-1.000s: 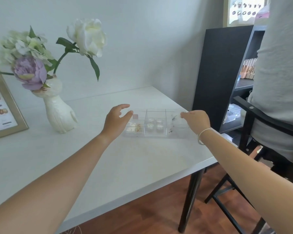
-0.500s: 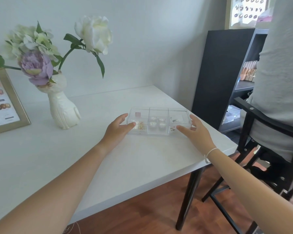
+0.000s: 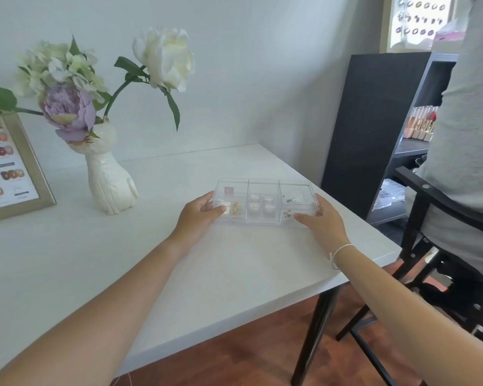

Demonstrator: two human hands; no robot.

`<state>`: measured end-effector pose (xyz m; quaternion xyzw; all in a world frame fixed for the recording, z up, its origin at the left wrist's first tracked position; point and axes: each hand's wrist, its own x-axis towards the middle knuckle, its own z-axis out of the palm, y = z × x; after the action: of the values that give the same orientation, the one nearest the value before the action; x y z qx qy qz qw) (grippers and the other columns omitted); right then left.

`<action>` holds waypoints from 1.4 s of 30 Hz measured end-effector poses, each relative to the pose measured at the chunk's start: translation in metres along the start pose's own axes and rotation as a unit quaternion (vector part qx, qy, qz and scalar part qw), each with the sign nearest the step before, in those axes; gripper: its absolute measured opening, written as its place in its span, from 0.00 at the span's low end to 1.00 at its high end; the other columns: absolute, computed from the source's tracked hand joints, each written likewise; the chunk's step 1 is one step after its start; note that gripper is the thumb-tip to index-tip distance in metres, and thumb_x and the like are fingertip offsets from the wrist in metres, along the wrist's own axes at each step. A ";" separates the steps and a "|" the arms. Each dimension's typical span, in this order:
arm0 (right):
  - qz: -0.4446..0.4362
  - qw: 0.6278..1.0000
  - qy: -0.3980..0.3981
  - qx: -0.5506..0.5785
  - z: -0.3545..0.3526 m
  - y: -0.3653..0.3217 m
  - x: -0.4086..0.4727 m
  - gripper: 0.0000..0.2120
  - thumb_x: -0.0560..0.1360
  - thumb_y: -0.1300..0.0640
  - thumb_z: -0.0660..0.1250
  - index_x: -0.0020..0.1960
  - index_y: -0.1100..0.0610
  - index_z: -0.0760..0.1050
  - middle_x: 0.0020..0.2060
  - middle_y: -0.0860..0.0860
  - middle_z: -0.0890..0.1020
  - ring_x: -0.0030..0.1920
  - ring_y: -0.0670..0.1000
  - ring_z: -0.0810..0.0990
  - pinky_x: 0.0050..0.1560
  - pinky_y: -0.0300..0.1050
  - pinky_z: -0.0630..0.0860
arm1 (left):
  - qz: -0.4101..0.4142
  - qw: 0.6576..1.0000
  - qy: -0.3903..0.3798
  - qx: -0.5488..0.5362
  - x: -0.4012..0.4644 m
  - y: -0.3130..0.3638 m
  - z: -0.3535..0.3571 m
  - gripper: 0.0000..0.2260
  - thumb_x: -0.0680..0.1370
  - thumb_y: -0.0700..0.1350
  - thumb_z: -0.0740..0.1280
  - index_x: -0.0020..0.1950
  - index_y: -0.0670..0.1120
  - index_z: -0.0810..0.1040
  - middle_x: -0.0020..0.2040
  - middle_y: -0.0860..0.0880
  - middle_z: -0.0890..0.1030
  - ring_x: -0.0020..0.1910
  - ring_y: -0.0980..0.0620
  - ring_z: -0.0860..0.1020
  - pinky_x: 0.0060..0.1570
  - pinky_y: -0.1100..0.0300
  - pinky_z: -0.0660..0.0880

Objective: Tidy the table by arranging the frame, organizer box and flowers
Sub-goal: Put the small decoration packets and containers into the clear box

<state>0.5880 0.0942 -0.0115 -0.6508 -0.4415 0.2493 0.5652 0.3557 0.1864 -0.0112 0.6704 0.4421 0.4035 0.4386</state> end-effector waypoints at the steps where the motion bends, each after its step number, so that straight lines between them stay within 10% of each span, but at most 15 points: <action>1: 0.000 1.000 -0.005 0.001 0.002 -0.001 0.004 0.15 0.69 0.59 0.70 0.54 0.50 0.74 0.50 0.47 0.82 0.49 0.49 0.78 0.44 0.35 0.71 | 0.000 1.000 0.010 -0.002 0.002 0.000 -0.001 0.23 0.75 0.45 0.67 0.69 0.48 0.69 0.50 0.56 0.81 0.44 0.66 0.78 0.44 0.76 0.70; 4: -0.001 1.000 -0.017 0.000 0.011 -0.004 0.021 0.14 0.69 0.59 0.69 0.54 0.51 0.75 0.52 0.52 0.81 0.50 0.54 0.77 0.47 0.42 0.71 | -0.012 1.000 0.027 -0.010 0.014 -0.001 -0.007 0.25 0.74 0.46 0.68 0.70 0.48 0.67 0.64 0.46 0.75 0.62 0.49 0.75 0.55 0.64 0.69; 9: -0.006 0.999 -0.037 0.018 0.032 -0.010 0.069 0.25 0.69 0.59 0.69 0.65 0.49 0.70 0.55 0.47 0.76 0.55 0.48 0.73 0.50 0.38 0.69 | -0.002 0.998 0.058 -0.020 0.047 0.000 -0.019 0.22 0.75 0.44 0.67 0.69 0.48 0.69 0.53 0.59 0.76 0.50 0.71 0.73 0.50 0.69 0.67; 20: -0.011 0.994 -0.105 0.012 0.099 -0.002 0.199 0.33 0.71 0.61 0.69 0.72 0.55 0.59 0.69 0.54 0.68 0.68 0.52 0.67 0.68 0.46 0.62 | -0.025 0.992 0.122 -0.016 0.135 -0.019 -0.036 0.25 0.77 0.46 0.64 0.72 0.46 0.63 0.71 0.47 0.69 0.70 0.54 0.67 0.60 0.65 0.62; 35: -0.022 0.996 -0.086 -0.004 0.156 0.010 0.308 0.31 0.72 0.62 0.67 0.72 0.54 0.61 0.67 0.56 0.70 0.66 0.53 0.70 0.66 0.45 0.64 | -0.045 0.989 0.138 0.033 0.234 -0.041 -0.041 0.13 0.77 0.45 0.63 0.61 0.45 0.75 0.57 0.37 0.78 0.58 0.40 0.75 0.59 0.53 0.70; 38: -0.013 0.997 -0.076 -0.012 0.157 0.014 0.318 0.30 0.72 0.62 0.67 0.72 0.54 0.61 0.66 0.56 0.71 0.65 0.54 0.70 0.63 0.44 0.65 | -0.040 0.990 0.125 0.041 0.243 -0.045 -0.040 0.06 0.76 0.45 0.63 0.52 0.48 0.74 0.42 0.42 0.70 0.42 0.46 0.69 0.41 0.58 0.66; 42: -0.007 0.997 -0.071 -0.025 0.158 0.017 0.323 0.31 0.72 0.62 0.67 0.72 0.55 0.61 0.66 0.56 0.71 0.65 0.54 0.70 0.62 0.42 0.64 | -0.035 0.990 0.129 0.033 0.253 -0.050 -0.038 0.07 0.76 0.45 0.63 0.41 0.56 0.69 0.43 0.46 0.68 0.41 0.49 0.67 0.42 0.59 0.63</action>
<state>0.6192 0.4529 -0.0084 -0.6419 -0.4915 0.2799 0.5177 0.3800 0.4459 -0.0084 0.6108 0.5317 0.4559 0.3693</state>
